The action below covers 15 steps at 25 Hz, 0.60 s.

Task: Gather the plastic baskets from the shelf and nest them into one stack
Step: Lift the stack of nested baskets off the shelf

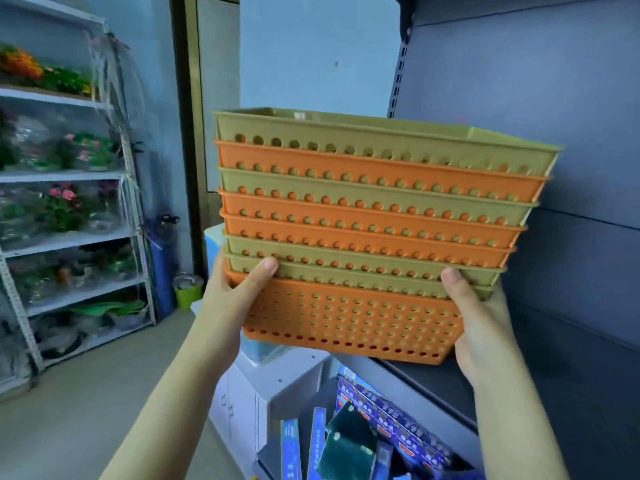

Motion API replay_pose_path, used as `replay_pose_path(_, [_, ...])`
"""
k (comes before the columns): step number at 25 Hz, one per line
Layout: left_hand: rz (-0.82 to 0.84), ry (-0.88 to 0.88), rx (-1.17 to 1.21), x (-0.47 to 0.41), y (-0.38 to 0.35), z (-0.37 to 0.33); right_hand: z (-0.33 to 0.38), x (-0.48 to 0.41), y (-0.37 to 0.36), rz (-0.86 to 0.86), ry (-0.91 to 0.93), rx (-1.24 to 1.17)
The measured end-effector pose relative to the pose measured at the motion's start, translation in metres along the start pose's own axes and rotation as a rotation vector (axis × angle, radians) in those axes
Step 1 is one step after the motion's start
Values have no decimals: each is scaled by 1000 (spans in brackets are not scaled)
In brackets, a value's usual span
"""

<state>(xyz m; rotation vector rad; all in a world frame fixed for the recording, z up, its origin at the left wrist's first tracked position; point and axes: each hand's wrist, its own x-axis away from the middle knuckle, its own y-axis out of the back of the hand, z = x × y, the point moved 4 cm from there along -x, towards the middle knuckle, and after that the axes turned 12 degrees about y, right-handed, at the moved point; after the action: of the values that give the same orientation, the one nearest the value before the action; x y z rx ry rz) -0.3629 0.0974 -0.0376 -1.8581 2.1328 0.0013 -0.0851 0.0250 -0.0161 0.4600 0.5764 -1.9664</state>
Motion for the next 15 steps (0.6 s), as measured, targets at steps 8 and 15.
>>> replay_pose_path(8, [320, 124, 69, -123, -17, 43, -10, -9, -24, -324, 40, 156])
replay_pose_path(15, [511, 86, 1, -165, -15, 61, -28, 21, -57, -568, 89, 324])
